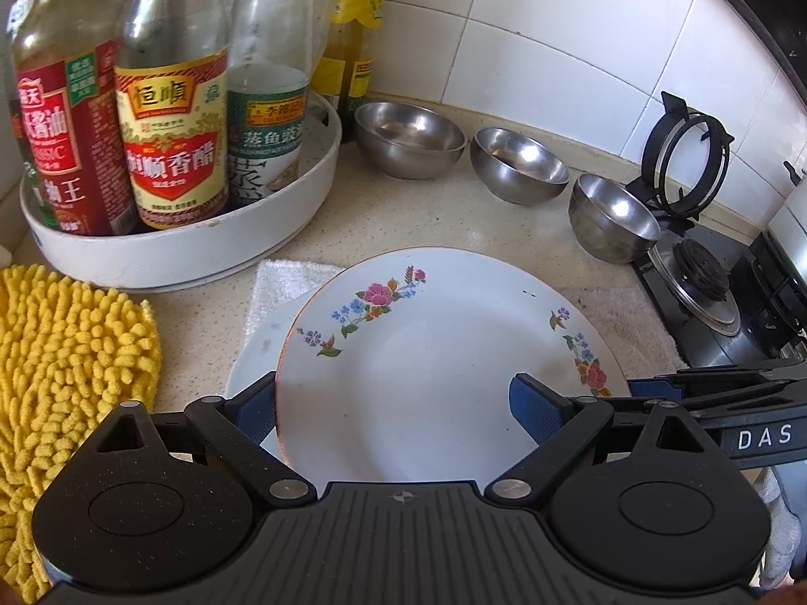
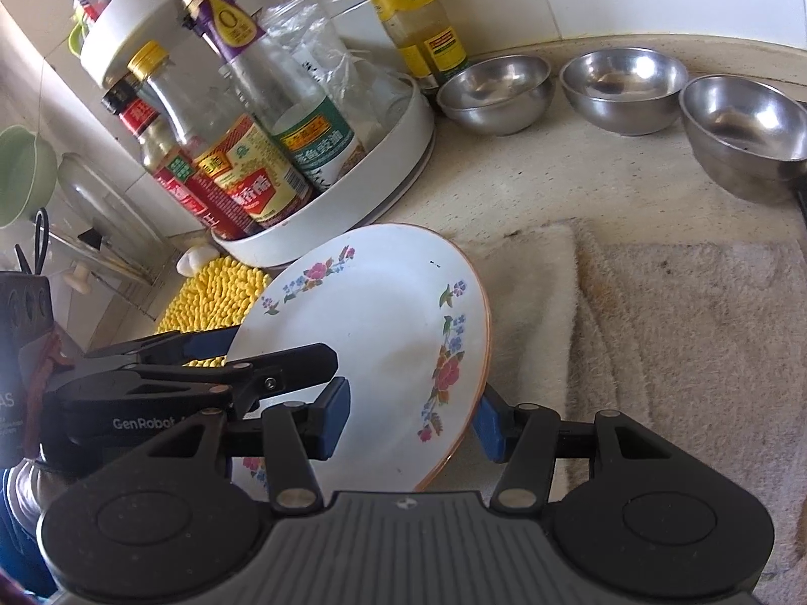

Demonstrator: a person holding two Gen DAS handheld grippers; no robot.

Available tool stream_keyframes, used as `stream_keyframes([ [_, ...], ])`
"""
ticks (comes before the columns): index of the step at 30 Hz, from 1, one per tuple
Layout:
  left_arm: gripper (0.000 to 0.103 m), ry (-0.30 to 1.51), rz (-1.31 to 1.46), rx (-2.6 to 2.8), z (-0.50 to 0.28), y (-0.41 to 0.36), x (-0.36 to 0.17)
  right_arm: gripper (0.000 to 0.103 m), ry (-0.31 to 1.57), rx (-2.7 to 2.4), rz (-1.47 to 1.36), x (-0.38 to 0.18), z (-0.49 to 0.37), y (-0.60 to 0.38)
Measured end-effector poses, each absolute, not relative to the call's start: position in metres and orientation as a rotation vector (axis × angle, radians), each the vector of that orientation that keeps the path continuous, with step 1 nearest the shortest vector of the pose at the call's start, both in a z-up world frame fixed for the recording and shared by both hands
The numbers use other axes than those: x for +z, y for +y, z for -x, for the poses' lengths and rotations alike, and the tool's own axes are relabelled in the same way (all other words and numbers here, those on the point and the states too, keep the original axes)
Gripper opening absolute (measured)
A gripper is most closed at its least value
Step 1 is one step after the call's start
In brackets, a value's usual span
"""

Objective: Organize plates and bowls

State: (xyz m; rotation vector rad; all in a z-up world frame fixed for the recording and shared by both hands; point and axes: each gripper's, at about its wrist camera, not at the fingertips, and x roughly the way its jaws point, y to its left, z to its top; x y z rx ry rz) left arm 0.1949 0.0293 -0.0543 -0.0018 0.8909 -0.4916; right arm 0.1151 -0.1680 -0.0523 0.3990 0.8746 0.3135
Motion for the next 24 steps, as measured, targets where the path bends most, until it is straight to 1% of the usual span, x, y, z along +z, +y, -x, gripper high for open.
stream_keyframes([
  [24,0.097,0.956,0.027,-0.414,-0.192,0.06,-0.067,0.058,0.894,0.369,-0.283,-0.052,-0.127,-0.141],
])
